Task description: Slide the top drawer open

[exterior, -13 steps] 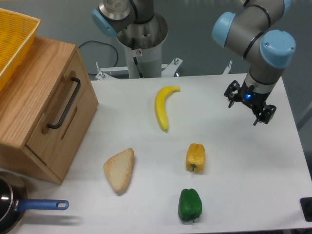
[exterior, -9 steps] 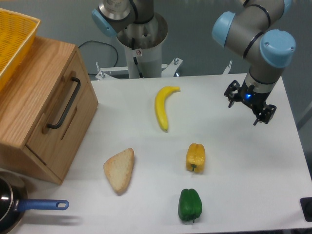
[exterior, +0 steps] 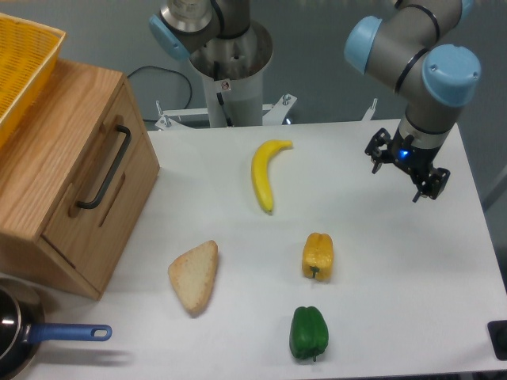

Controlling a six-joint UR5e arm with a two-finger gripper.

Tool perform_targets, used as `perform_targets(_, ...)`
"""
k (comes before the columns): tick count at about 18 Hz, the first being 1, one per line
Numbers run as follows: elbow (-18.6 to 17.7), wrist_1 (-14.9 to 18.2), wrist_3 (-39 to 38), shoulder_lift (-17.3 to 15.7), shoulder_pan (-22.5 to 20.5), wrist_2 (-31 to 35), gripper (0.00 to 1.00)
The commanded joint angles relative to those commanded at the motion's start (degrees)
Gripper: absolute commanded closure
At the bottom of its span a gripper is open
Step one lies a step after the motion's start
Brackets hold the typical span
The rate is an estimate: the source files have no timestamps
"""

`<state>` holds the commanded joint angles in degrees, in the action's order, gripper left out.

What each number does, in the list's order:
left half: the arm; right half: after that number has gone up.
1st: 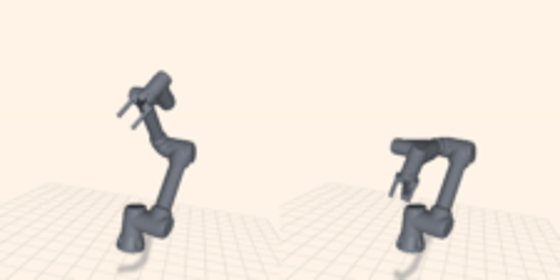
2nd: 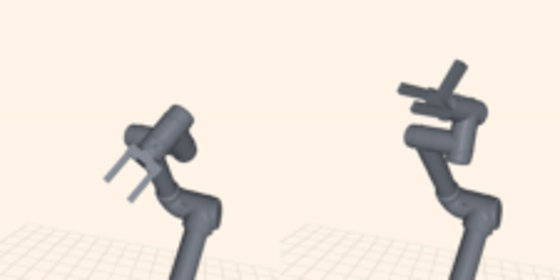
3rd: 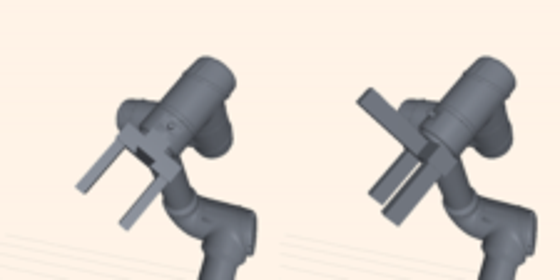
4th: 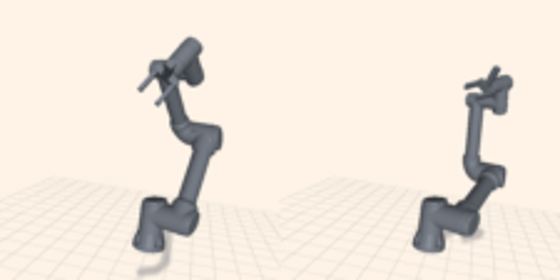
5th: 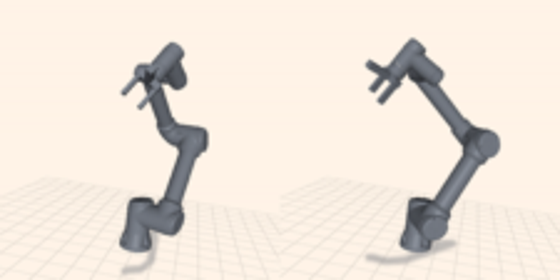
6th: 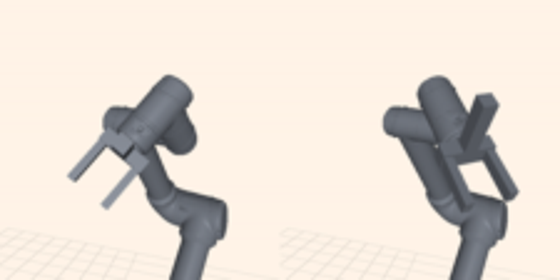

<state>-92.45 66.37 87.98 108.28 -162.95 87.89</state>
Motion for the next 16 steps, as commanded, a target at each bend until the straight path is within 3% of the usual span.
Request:
perform_targets(9, -2.6, -1.0, -4.2, -2.1, 0.1, -0.6, 0.0)
perform_targets(13, -4.2, -0.8, -12.9, -4.7, 2.1, -1.1, 0.0)
perform_targets(16, -4.5, -0.1, -13.9, -6.8, 4.7, -0.8, 0.0)
